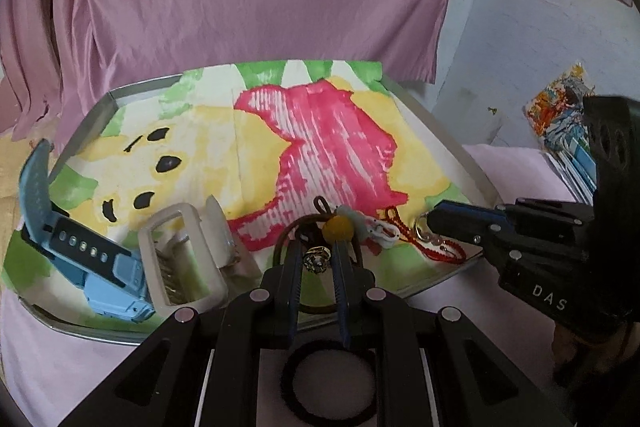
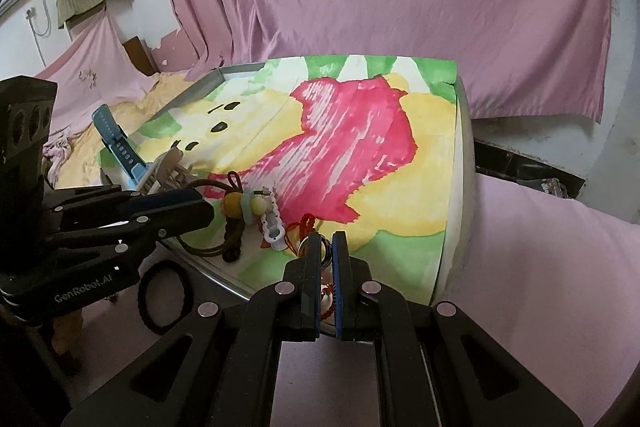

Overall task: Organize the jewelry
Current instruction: 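Carry the earrings and hair tie into the tray and open both tools, then withdraw both open tools from the tray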

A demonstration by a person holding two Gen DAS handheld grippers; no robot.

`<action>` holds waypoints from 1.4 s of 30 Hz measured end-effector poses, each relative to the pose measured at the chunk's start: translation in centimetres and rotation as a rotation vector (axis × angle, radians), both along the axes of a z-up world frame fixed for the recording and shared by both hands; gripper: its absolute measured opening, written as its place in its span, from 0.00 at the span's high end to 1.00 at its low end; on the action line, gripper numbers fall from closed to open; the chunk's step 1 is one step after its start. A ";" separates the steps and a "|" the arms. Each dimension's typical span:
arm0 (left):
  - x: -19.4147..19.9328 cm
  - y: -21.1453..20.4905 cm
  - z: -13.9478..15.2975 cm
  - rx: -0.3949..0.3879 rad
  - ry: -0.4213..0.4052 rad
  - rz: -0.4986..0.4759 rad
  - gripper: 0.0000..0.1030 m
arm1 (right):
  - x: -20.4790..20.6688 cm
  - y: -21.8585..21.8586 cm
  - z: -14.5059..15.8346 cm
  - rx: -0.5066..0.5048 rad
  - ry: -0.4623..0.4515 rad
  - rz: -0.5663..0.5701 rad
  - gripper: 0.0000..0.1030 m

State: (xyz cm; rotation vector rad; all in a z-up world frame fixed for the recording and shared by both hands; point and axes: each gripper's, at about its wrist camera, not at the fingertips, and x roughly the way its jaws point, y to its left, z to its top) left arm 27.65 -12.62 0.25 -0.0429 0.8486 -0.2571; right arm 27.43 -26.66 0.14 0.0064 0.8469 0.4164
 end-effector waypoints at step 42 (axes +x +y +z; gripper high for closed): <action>-14.4 7.6 4.6 -0.074 -0.430 0.228 0.00 | -16.6 -0.1 4.9 0.120 -0.449 -0.306 0.10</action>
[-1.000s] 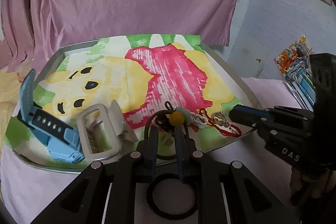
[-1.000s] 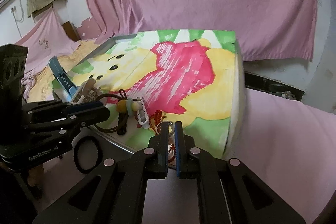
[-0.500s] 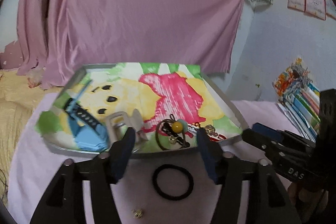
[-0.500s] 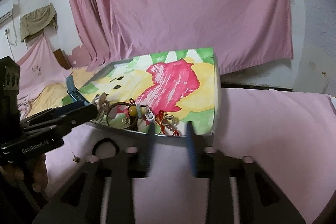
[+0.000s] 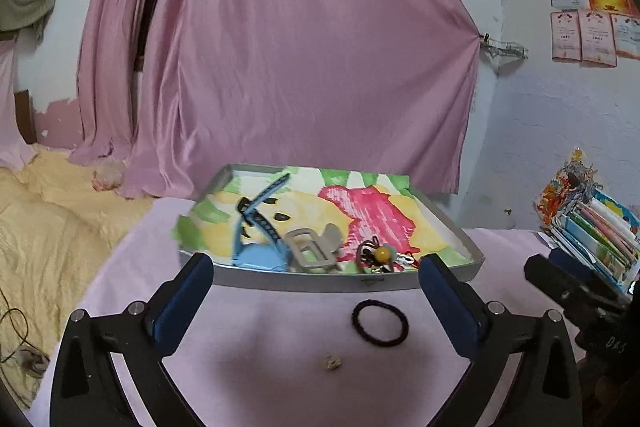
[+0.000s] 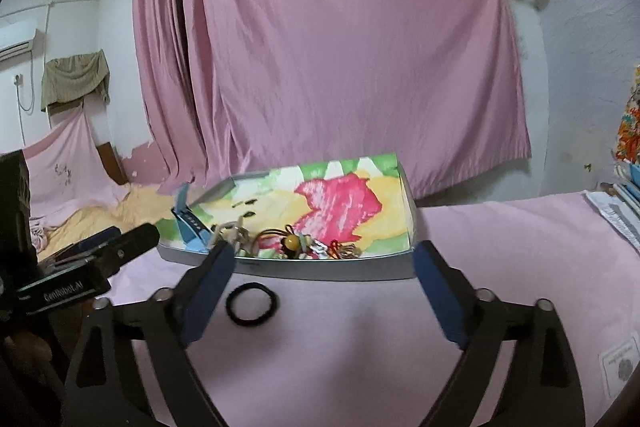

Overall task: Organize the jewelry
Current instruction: 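Withdraw both open tools from the tray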

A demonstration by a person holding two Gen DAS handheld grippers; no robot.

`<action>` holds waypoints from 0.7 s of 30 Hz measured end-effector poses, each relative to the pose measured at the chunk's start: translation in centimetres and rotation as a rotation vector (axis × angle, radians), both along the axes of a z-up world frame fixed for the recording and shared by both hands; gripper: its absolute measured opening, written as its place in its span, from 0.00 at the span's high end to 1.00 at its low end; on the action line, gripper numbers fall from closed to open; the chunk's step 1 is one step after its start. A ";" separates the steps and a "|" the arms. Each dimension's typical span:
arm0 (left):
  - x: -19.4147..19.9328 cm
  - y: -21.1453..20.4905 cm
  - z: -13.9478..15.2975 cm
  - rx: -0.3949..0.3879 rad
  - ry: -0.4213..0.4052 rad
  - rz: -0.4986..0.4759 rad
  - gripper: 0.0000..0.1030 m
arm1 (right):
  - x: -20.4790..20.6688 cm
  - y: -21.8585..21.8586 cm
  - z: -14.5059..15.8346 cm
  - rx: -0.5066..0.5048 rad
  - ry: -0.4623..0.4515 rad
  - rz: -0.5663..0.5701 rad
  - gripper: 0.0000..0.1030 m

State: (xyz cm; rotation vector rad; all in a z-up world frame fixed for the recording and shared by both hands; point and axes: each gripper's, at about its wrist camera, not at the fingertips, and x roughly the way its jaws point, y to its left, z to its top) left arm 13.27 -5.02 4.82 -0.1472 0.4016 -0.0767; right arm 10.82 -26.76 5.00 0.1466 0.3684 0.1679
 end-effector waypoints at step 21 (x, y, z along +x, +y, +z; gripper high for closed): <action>-3.8 4.5 -0.9 -0.011 -0.039 0.085 0.00 | -3.0 4.1 -0.3 -0.070 -0.040 0.001 0.10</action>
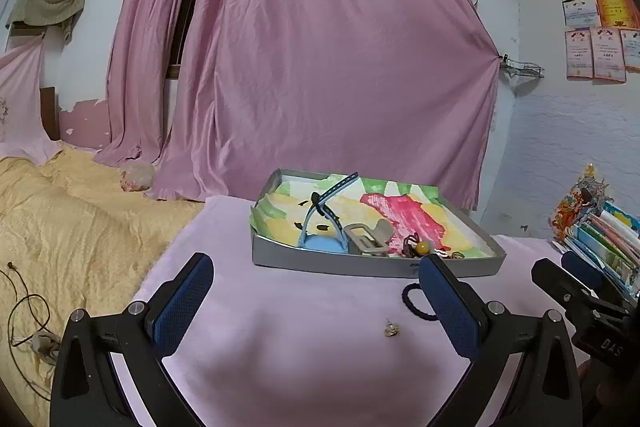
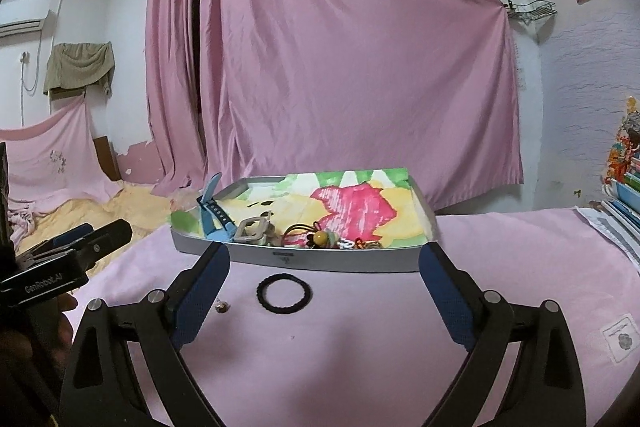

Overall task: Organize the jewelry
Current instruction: 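Withdraw both open tools from the tray, then grasp the remaining gold earring with the left tool while the right tool grasps the black hair tie with ring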

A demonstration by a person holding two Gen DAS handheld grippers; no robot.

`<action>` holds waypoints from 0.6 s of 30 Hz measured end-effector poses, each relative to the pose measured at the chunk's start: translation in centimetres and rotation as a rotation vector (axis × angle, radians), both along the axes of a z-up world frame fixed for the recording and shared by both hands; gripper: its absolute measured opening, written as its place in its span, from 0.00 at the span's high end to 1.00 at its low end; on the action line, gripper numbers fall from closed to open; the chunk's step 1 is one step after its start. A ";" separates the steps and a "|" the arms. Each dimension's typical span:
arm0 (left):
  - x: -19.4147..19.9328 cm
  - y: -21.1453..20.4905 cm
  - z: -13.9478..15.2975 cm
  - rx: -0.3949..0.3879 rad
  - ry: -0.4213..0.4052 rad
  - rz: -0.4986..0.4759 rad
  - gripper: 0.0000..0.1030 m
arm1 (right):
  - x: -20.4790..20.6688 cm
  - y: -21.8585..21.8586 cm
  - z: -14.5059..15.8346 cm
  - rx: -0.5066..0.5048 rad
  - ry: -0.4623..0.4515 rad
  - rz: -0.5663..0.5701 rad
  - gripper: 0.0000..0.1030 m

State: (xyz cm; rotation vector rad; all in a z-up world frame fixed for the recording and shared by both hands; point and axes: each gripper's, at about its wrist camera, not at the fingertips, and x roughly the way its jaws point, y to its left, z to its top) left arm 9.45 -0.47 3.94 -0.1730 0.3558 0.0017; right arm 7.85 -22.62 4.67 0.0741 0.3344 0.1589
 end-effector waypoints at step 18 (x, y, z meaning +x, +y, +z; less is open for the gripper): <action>4.1 -1.3 -2.7 0.021 0.257 -0.125 0.15 | 7.1 1.0 -2.7 -0.019 0.366 0.147 0.38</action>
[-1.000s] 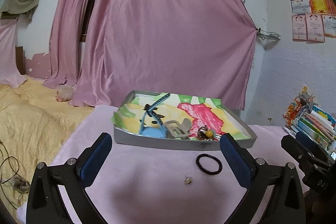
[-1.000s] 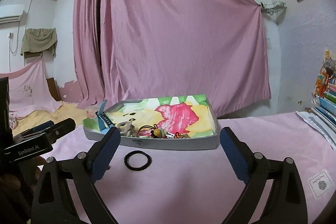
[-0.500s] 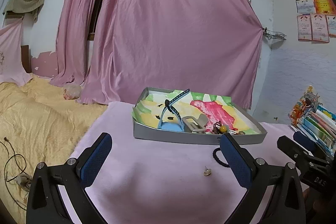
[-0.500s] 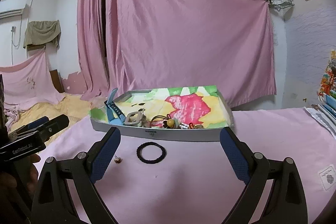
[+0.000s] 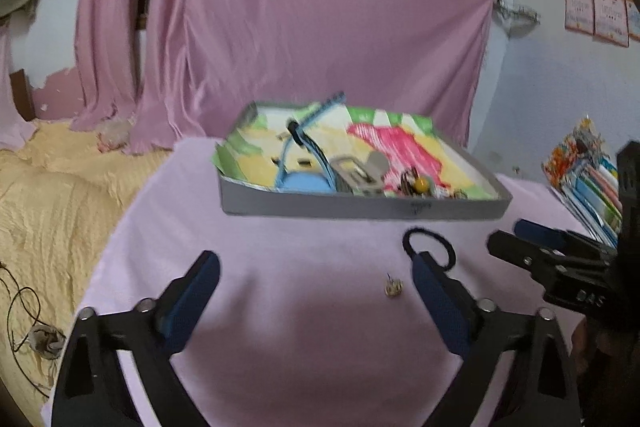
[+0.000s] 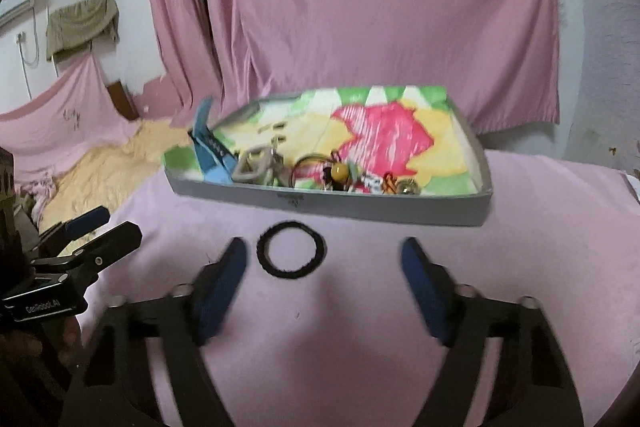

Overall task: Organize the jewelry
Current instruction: 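Grasp the remaining gold earring with the left tool while the right tool grasps the black hair tie with ring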

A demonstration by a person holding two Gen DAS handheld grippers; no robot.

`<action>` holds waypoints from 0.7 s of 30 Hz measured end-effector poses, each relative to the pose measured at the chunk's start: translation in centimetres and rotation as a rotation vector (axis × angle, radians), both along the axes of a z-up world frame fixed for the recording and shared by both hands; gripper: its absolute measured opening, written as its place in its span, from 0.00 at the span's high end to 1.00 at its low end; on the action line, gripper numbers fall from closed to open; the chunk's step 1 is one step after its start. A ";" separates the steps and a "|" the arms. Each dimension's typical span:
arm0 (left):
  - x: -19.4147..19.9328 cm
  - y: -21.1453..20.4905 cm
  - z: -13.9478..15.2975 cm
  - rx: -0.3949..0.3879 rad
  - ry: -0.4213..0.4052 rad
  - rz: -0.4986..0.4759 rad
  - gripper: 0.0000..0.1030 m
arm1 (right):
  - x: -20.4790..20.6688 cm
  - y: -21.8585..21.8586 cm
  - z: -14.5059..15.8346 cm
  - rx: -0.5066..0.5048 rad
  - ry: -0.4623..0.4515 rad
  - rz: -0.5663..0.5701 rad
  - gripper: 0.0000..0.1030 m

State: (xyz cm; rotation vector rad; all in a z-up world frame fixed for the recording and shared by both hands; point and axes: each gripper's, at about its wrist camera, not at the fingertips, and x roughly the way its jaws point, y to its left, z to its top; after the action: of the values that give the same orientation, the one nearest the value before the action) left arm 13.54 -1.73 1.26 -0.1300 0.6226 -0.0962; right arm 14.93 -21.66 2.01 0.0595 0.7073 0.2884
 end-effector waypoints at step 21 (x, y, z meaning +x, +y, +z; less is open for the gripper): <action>3.3 -4.3 -2.5 0.008 0.215 -0.193 0.71 | 6.0 3.1 -1.4 -0.151 0.159 0.230 0.76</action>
State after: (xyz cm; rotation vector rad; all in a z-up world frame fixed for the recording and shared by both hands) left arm 16.87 -6.02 -1.22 -0.0720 0.8499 -0.2688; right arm 20.93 -18.54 0.56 -0.1451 0.8938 0.4534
